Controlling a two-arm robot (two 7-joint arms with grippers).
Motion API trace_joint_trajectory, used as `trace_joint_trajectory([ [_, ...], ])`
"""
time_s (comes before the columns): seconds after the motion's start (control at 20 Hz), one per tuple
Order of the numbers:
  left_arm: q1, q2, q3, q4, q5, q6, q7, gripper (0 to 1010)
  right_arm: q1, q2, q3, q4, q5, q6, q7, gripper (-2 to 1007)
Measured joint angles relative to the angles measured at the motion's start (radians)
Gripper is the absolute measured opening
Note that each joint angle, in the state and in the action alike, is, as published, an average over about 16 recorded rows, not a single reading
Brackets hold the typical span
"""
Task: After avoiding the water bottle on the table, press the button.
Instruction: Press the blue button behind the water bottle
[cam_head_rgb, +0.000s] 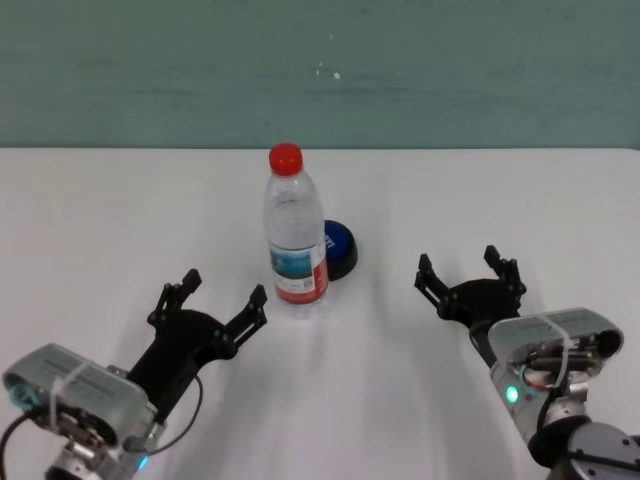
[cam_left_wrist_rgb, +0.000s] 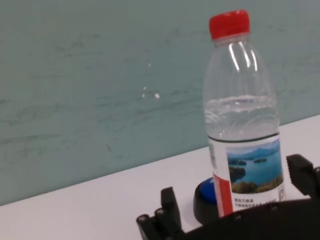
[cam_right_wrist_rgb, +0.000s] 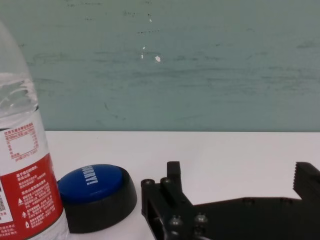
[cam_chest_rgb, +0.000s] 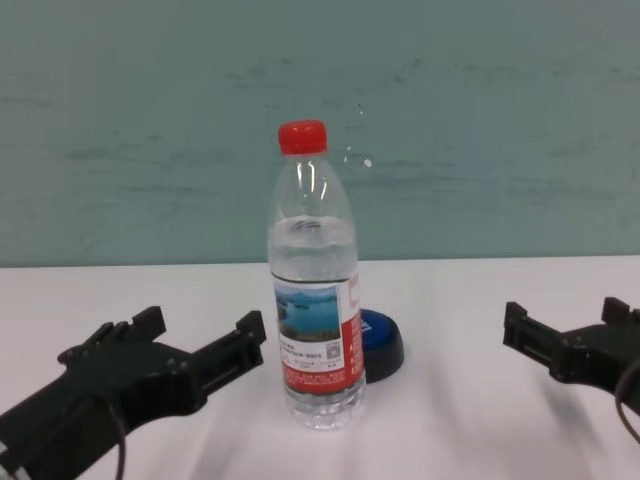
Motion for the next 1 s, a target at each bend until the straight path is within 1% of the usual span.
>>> trace_joint_trajectory([
  [0.5,-0.021,-0.018,0.012,0.038,0.037,-0.005,0.016,1010,0.000,0.000,0.000,0.000,0.000,0.000,0.000,1004],
  [1.0,-0.034,-0.031,0.022,0.054,0.053,-0.003,0.019,1010,0.000,0.000,0.000,0.000,0.000,0.000,0.000,1004],
])
